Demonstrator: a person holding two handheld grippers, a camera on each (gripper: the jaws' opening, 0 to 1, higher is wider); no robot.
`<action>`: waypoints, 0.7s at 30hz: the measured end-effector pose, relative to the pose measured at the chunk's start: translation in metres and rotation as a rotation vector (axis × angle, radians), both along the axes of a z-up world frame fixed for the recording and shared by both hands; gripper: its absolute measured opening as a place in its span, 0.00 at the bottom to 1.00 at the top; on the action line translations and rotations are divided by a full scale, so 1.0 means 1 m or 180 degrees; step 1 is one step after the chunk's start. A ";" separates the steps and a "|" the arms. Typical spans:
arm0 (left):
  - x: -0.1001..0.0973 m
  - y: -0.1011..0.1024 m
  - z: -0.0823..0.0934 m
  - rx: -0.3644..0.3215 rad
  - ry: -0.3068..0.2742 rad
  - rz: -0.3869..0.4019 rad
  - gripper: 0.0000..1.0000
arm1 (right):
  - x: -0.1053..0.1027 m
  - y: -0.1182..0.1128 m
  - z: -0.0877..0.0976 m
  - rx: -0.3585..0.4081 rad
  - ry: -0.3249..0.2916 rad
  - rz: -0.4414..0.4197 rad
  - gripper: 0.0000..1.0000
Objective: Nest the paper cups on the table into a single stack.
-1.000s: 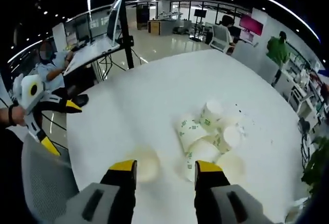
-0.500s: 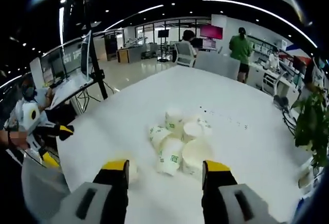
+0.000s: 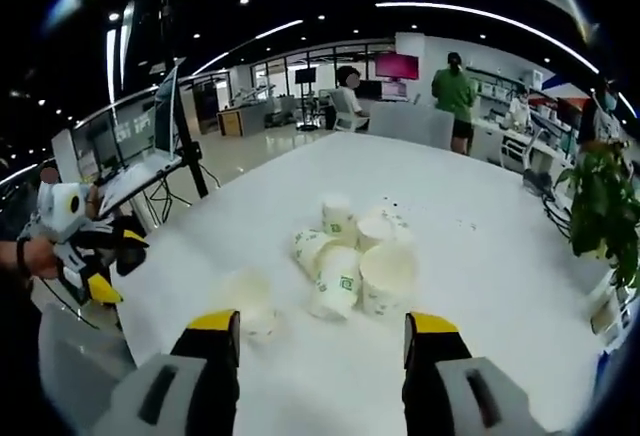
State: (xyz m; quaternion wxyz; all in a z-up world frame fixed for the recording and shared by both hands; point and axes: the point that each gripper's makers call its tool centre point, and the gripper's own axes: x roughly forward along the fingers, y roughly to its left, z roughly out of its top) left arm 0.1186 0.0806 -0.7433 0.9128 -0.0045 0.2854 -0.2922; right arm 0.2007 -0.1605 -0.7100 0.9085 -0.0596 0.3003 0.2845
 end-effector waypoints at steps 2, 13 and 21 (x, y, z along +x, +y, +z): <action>0.000 0.001 0.002 -0.0034 0.0004 0.0021 0.77 | 0.003 -0.002 -0.001 -0.0013 -0.0004 -0.0020 0.66; -0.004 0.006 -0.001 -0.0045 0.0036 0.0115 0.76 | 0.032 -0.016 -0.009 -0.0127 -0.0047 0.0018 0.64; -0.007 0.008 -0.002 -0.0040 0.0057 0.0184 0.76 | 0.042 -0.013 -0.019 -0.0482 0.0018 0.0361 0.63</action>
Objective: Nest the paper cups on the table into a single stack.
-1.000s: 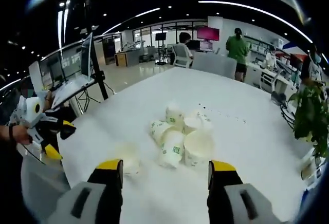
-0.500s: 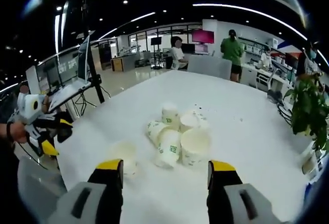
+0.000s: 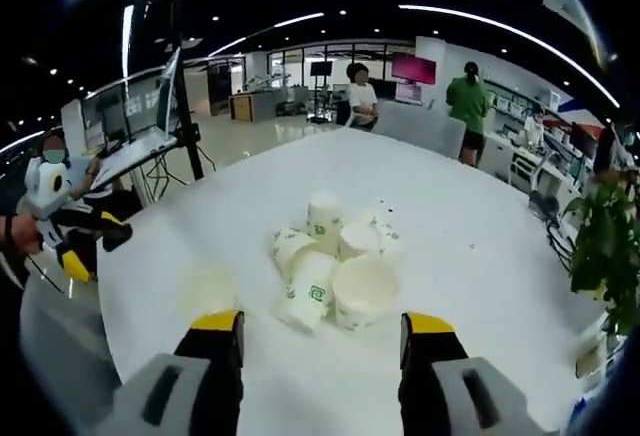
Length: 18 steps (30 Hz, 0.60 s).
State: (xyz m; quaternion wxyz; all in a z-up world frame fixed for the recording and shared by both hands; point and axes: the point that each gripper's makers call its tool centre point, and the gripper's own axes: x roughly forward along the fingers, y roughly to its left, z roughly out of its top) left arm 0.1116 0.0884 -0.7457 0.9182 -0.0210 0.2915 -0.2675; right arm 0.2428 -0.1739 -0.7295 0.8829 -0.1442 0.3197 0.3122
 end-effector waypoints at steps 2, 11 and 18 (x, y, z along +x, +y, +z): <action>0.000 0.001 -0.003 0.0004 0.0018 0.0010 0.76 | 0.006 0.002 -0.002 -0.0090 0.0001 0.0096 0.62; -0.001 0.002 -0.006 -0.0020 0.0058 0.0047 0.76 | 0.022 0.006 -0.023 -0.0814 0.0124 0.0881 0.59; -0.003 0.003 -0.006 -0.0039 0.0077 0.0088 0.76 | 0.032 0.013 -0.035 -0.0912 0.0241 0.1091 0.57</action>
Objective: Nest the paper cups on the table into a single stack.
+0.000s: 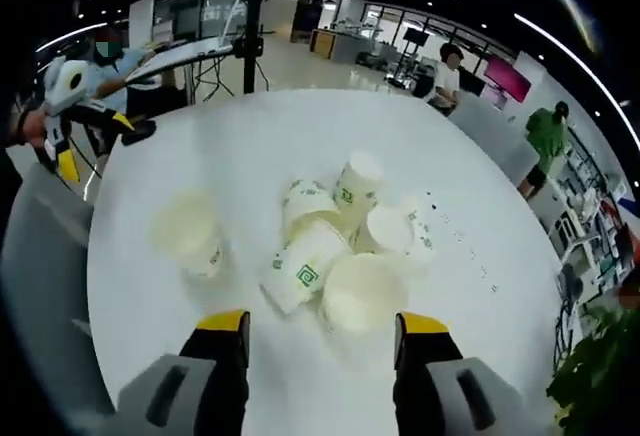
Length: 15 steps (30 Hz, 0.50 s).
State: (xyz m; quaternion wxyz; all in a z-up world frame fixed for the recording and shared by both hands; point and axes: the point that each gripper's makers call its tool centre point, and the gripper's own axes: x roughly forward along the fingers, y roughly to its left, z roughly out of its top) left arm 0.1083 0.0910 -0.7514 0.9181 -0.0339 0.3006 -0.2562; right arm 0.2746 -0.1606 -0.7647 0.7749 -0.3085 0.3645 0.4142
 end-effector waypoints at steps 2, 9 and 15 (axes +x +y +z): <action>0.000 0.001 0.001 0.0007 -0.0005 0.0003 0.76 | -0.001 -0.001 -0.003 -0.0055 0.0032 0.0051 0.56; 0.002 0.004 0.005 0.0029 -0.0039 0.0007 0.76 | -0.004 0.001 -0.026 -0.0364 0.0191 0.0362 0.51; 0.001 0.006 0.003 0.0047 -0.0026 0.0007 0.76 | -0.010 0.001 -0.037 -0.0696 0.0242 0.0631 0.40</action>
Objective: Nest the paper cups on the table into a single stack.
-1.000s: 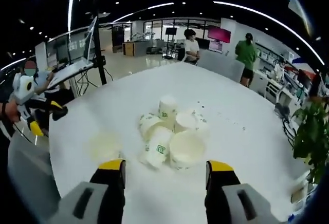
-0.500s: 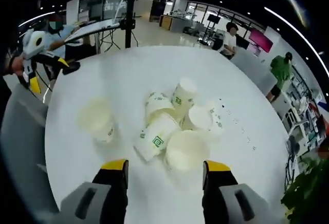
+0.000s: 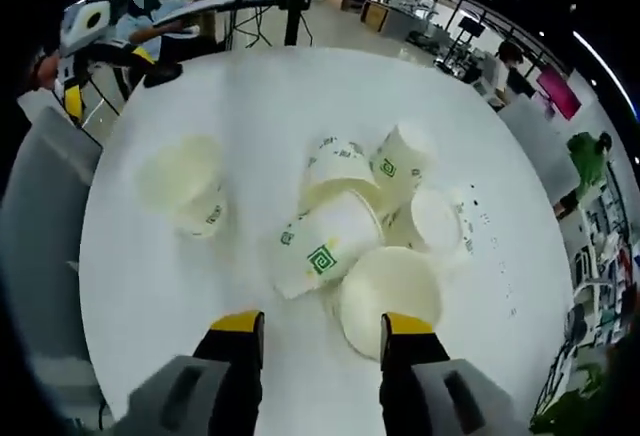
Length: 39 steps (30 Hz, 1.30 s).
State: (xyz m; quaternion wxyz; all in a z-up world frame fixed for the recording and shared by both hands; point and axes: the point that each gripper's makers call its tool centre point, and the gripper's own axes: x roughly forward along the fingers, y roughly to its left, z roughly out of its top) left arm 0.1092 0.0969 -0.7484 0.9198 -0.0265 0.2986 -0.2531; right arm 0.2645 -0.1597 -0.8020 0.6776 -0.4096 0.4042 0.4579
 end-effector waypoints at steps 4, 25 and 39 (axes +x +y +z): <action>0.000 0.002 0.000 0.0021 0.0003 -0.0003 0.76 | -0.004 0.002 -0.005 -0.0058 0.0053 0.0073 0.36; -0.008 0.007 -0.004 0.0008 0.0059 0.0077 0.75 | 0.014 -0.006 -0.020 -0.0279 0.0151 0.0038 0.00; -0.004 0.006 -0.004 0.0015 0.0046 0.0045 0.74 | 0.012 -0.012 -0.013 -0.0181 0.0202 -0.0060 0.00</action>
